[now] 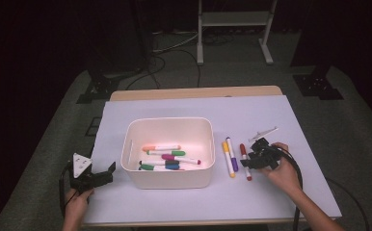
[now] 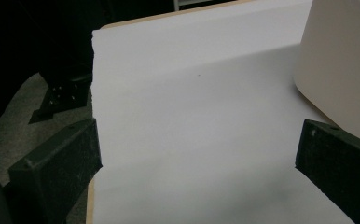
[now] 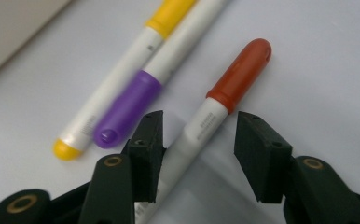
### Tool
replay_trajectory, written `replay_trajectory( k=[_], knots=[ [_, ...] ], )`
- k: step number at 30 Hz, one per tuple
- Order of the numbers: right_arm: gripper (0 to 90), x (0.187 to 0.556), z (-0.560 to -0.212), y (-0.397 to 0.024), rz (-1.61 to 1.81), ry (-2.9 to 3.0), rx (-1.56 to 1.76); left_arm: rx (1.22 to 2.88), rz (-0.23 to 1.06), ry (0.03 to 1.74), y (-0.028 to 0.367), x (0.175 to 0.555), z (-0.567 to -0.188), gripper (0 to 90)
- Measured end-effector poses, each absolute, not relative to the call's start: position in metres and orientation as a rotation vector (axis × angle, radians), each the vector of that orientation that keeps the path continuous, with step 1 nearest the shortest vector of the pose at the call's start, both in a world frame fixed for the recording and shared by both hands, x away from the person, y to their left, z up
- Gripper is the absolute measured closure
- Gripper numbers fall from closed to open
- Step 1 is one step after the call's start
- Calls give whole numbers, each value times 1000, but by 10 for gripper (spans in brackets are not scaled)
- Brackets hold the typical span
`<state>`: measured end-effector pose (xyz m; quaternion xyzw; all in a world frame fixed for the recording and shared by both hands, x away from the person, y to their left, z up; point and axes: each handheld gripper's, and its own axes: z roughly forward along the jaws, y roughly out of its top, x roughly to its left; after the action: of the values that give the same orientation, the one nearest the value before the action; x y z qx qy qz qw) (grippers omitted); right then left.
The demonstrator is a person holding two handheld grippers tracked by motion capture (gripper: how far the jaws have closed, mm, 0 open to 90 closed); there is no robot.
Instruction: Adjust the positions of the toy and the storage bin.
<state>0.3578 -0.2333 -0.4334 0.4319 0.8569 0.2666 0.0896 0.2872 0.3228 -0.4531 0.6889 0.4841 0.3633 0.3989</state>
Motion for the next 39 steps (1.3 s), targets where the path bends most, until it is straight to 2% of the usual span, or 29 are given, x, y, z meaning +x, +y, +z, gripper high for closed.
replay_trajectory(
  k=[4,6,10,21,39],
  knots=[
    [592,357,-435,-241,735,2504,1310,1747,922,1222,323,287,-453,0],
    [674,356,-437,-245,731,2482,1317,1746,923,1222,323,287,-453,0],
    [751,355,-436,-252,718,2465,1339,1747,922,1223,323,287,-453,0],
    [756,351,-423,-256,875,2523,1395,1748,923,1224,322,287,-453,0],
    [757,331,-350,-235,1107,2599,1252,1747,923,1225,322,287,-453,0]
  ],
)
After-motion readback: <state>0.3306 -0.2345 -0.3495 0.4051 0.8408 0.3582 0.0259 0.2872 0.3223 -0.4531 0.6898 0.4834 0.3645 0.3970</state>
